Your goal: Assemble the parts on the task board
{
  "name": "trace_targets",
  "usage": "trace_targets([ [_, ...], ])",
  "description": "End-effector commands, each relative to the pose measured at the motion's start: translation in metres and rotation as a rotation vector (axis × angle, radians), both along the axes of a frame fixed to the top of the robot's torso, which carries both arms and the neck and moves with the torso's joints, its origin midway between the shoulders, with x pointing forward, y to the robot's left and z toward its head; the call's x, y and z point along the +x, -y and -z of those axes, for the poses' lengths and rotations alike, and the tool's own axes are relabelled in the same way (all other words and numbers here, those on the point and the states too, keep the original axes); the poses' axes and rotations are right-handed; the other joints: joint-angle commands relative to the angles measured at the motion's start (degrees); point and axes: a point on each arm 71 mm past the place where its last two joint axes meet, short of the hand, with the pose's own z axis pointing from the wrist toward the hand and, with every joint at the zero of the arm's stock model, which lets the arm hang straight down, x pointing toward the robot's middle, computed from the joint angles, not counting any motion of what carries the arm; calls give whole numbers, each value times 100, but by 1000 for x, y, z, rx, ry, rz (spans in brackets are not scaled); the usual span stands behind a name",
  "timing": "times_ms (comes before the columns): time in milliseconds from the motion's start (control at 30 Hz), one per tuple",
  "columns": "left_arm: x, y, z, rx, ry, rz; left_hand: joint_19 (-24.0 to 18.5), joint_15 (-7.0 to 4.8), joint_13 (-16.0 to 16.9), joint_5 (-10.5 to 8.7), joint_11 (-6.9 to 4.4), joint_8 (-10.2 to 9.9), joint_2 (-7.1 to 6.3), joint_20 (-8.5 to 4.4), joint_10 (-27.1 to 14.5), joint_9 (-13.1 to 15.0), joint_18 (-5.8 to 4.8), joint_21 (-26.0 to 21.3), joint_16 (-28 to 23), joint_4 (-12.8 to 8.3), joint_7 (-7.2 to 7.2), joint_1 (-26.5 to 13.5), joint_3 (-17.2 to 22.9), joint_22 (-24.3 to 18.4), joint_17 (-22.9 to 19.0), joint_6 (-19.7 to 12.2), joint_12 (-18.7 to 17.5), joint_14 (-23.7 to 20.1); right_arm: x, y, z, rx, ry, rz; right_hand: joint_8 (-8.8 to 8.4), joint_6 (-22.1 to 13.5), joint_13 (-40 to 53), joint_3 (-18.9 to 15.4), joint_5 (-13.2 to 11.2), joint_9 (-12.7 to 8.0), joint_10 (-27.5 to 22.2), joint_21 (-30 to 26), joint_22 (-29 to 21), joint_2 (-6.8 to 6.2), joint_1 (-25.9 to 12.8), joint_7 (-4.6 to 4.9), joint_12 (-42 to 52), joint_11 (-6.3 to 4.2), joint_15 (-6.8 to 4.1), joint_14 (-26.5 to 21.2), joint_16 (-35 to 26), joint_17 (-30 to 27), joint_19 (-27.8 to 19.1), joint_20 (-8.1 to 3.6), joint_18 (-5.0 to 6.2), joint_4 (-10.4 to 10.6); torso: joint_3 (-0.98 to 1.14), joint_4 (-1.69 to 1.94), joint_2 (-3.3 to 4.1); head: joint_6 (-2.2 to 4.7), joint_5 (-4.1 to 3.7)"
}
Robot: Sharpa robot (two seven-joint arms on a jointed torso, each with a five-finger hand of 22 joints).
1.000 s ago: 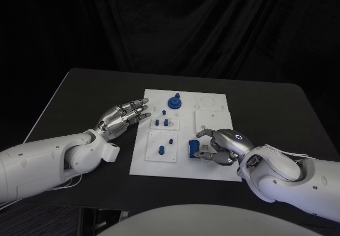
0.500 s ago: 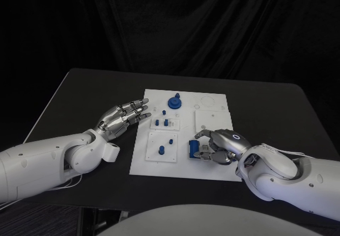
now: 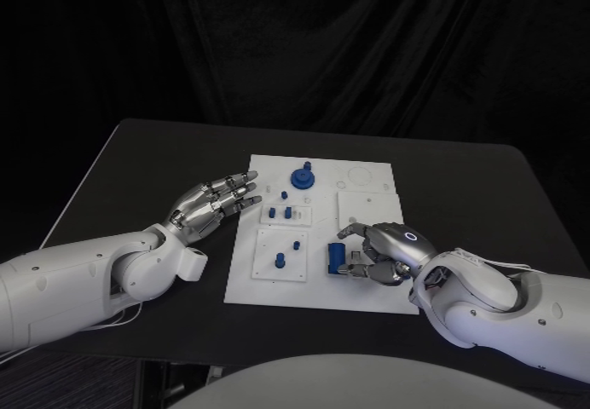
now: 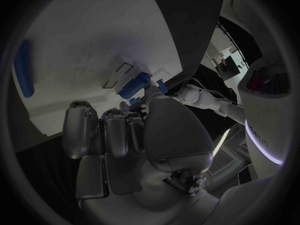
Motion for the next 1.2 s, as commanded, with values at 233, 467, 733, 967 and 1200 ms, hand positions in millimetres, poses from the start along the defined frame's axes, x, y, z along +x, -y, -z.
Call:
trace_targets([
  [233,-1,1,-1,-17,7,6,16,20,8,30,58,32,-19,19,-3,10,-9,-13,32,13,15,-27,57,2,5,35,35,23,-7,15,-19,106,47,34,76,51,1394,8,-25,15,522,17,1102,-365,-276,-14,11,23,21,399,-36,465,172,40,83,572,0,-4,0,-1,-44],
  [467,-1,1,-1,-16,8,3,18,20,8,31,58,33,-20,19,-3,10,-10,-12,33,14,14,-28,59,4,5,39,34,24,-1,37,-34,134,16,122,173,259,1446,90,151,30,562,48,1111,32,-658,-14,31,40,35,408,-18,497,190,45,76,550,1,-1,1,-1,-94],
  [733,-2,0,-1,-15,9,0,22,19,9,31,59,34,-21,19,1,11,-10,-10,35,14,14,-28,63,9,6,46,40,29,1,65,-23,-4,-119,234,806,1051,1508,157,1391,284,607,74,1118,284,-601,-113,53,50,48,414,6,534,198,62,71,454,-1,-1,2,-1,-100],
  [967,-2,0,-1,-16,10,-1,26,20,10,32,63,38,-27,19,8,14,-10,-8,38,17,15,-29,71,12,8,64,48,34,-3,80,-15,-139,-149,291,1616,1365,1508,159,2707,837,607,60,1110,236,-780,-314,53,-125,-99,415,-1,519,198,-63,79,509,-7,2,2,-1,-109],
  [1200,-2,-1,-1,-15,9,-1,26,20,10,33,64,38,-29,19,8,13,-11,-9,38,17,16,-30,73,10,7,60,48,33,-5,84,-15,-200,-121,307,1870,1326,1508,159,2582,1109,607,54,1107,211,-912,-376,53,-184,-153,411,-17,484,202,-117,80,529,-1,6,9,-1,-158],
])
